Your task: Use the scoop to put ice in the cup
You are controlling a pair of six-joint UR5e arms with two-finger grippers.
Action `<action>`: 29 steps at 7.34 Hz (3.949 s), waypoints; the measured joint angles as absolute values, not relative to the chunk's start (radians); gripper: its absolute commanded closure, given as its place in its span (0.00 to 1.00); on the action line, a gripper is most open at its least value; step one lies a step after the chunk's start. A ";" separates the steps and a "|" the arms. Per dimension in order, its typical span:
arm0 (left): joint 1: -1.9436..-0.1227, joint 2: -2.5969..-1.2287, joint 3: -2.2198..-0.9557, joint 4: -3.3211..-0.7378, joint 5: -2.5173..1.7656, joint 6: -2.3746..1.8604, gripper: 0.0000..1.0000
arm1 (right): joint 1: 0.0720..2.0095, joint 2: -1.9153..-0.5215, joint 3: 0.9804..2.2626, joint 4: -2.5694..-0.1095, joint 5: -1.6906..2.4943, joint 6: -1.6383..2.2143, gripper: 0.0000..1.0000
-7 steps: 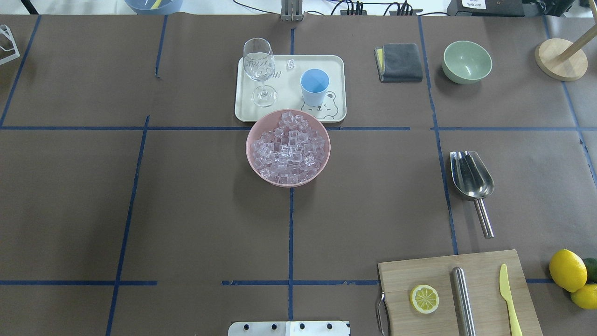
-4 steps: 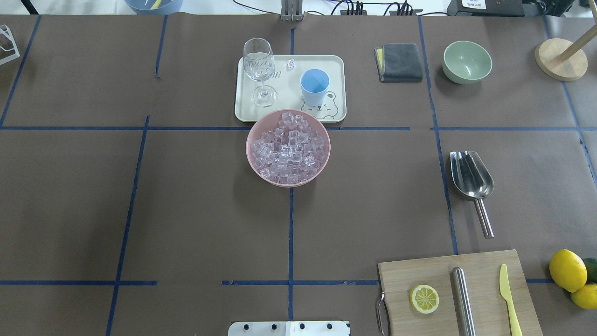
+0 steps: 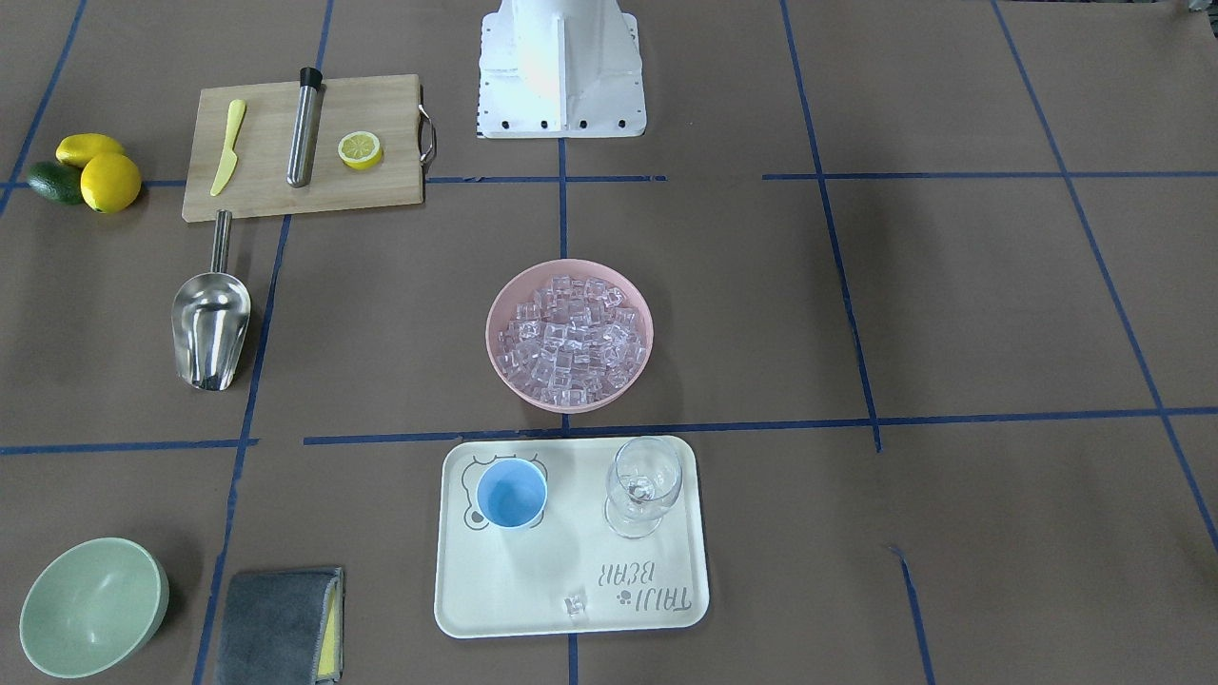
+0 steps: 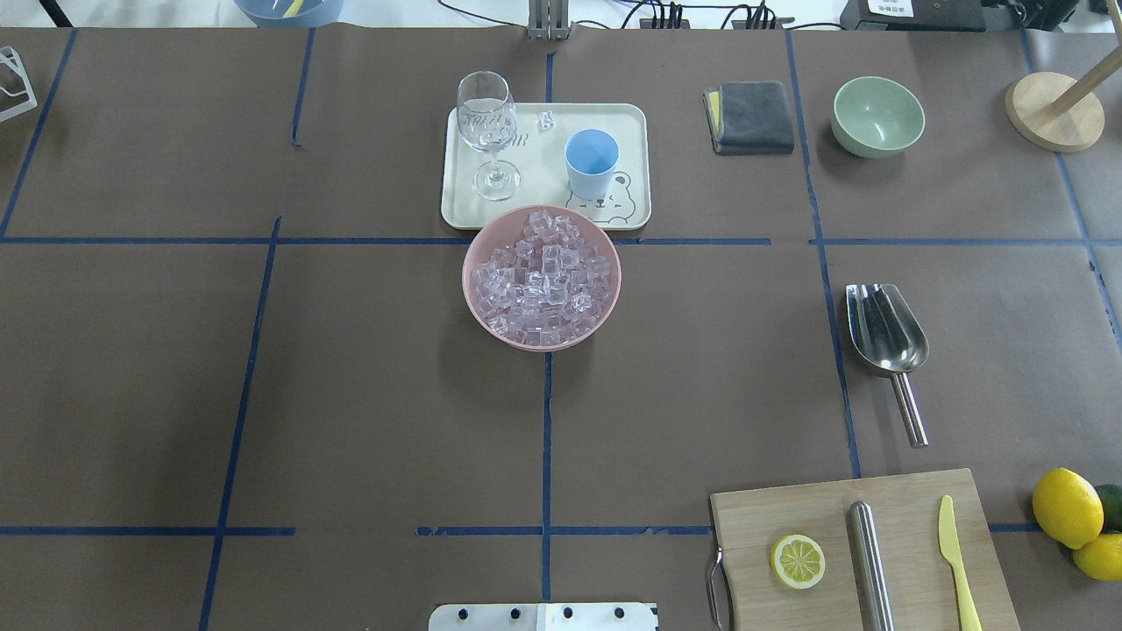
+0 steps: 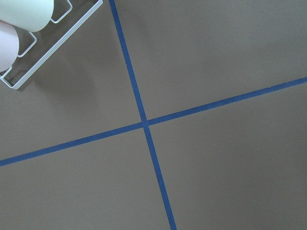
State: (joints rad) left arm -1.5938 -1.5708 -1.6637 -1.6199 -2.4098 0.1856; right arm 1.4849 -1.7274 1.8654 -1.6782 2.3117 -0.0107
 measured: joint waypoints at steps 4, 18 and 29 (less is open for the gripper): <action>-1.582 -1.615 -1.663 -1.623 -2.417 0.182 0.00 | 1.481 -1.717 1.865 -1.678 2.312 -0.009 0.00; -0.914 -1.914 -1.471 -2.460 -2.275 0.010 0.00 | 1.409 -1.507 1.774 -1.680 2.315 -0.002 0.00; -0.702 -2.146 -1.223 -2.723 -2.185 0.070 0.01 | 1.342 -1.508 1.833 -1.679 2.320 0.094 0.00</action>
